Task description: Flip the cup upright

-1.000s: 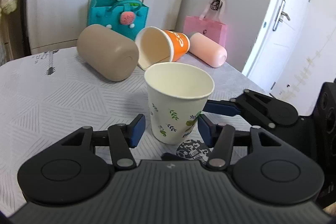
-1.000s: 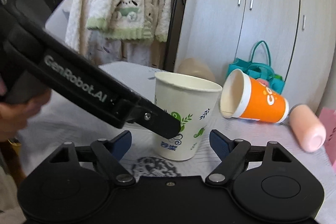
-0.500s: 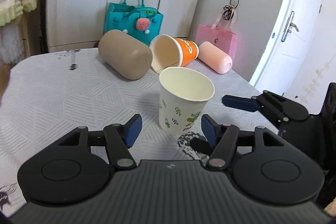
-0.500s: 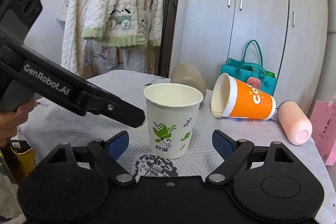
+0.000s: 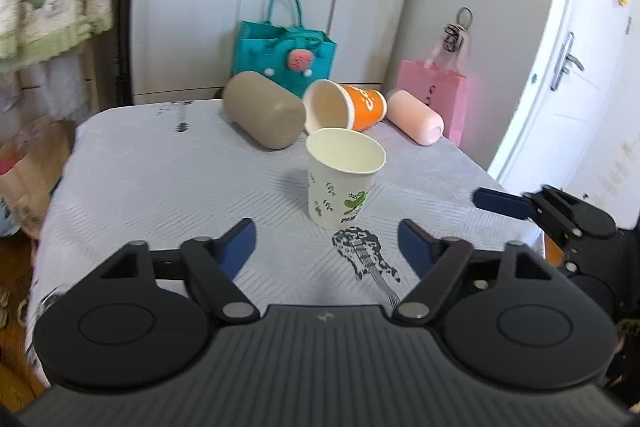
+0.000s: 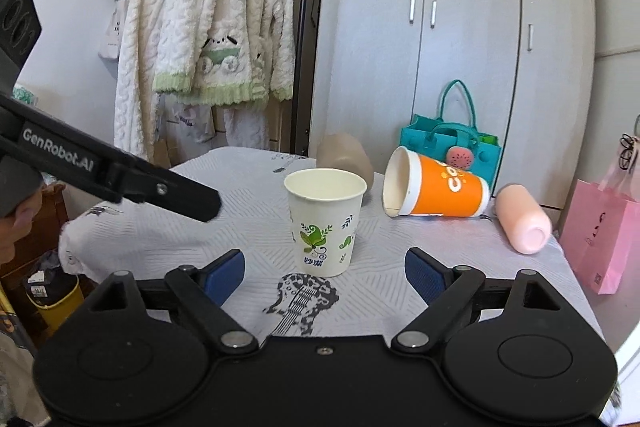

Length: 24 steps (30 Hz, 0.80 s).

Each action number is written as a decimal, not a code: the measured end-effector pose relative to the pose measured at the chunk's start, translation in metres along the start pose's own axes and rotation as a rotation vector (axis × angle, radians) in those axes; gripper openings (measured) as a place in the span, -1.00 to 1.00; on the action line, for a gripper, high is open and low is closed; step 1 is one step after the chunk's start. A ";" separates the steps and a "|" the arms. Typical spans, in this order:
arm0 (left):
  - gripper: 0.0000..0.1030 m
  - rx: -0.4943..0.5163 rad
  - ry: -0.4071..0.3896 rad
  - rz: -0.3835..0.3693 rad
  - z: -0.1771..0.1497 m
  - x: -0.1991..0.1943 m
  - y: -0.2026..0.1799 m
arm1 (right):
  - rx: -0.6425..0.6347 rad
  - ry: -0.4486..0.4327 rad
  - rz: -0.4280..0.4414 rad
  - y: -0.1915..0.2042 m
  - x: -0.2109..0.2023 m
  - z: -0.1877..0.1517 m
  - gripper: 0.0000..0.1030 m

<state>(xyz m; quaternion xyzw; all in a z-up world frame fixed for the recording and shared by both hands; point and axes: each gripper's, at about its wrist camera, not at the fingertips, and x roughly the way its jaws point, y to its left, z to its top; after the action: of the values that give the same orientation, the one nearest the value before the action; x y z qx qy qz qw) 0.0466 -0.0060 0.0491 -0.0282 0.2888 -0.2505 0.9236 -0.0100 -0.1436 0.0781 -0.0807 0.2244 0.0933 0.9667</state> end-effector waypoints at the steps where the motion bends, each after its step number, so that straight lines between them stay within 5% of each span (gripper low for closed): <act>1: 0.68 0.004 -0.012 0.018 -0.002 -0.008 -0.002 | 0.002 -0.007 -0.001 0.002 -0.005 0.000 0.88; 7: 0.97 0.017 -0.004 0.156 -0.012 -0.035 -0.008 | 0.026 -0.042 -0.023 0.013 -0.030 0.001 0.97; 11: 0.97 -0.030 0.018 0.229 -0.018 -0.037 -0.005 | 0.028 -0.035 -0.054 0.021 -0.035 0.005 1.00; 24: 0.99 -0.007 -0.047 0.310 -0.021 -0.050 -0.009 | 0.049 -0.009 -0.132 0.028 -0.042 0.009 1.00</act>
<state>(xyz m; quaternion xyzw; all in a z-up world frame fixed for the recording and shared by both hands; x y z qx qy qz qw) -0.0043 0.0123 0.0593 0.0076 0.2686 -0.1033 0.9577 -0.0490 -0.1209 0.1022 -0.0714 0.2165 0.0242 0.9734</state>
